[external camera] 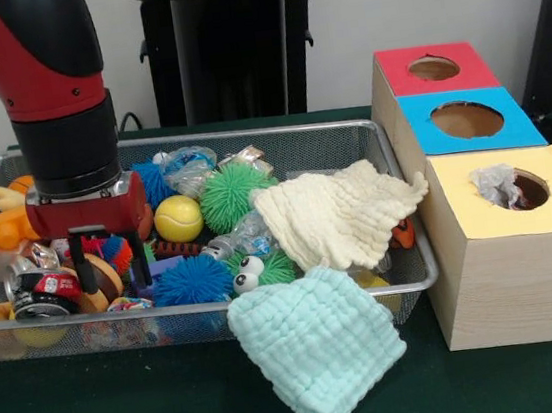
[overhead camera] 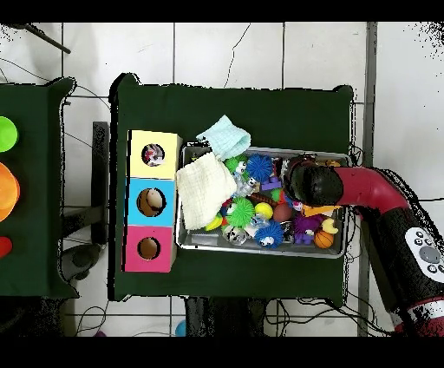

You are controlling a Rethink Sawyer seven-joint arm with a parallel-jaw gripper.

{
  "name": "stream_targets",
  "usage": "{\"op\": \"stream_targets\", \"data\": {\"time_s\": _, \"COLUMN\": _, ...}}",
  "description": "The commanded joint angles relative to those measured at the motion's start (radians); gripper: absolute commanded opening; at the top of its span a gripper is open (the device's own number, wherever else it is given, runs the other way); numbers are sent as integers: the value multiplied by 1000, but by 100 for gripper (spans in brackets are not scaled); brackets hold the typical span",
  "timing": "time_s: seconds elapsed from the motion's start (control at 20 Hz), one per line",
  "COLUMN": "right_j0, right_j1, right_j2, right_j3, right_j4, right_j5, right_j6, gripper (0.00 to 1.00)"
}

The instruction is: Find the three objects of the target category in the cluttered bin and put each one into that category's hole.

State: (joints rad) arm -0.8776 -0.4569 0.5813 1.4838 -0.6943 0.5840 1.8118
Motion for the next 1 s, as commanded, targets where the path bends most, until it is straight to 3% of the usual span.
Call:
{"op": "stream_targets", "data": {"time_s": 0.05, "right_j0": 14, "right_j1": 29, "right_j2": 0, "right_j3": -5, "right_j4": -88, "right_j5": -37, "right_j6": -166, "gripper": 100}}
{"op": "stream_targets", "data": {"time_s": 1.0, "right_j0": 35, "right_j1": 116, "right_j2": -7, "right_j3": -67, "right_j4": -153, "right_j5": -90, "right_j6": -107, "gripper": 100}}
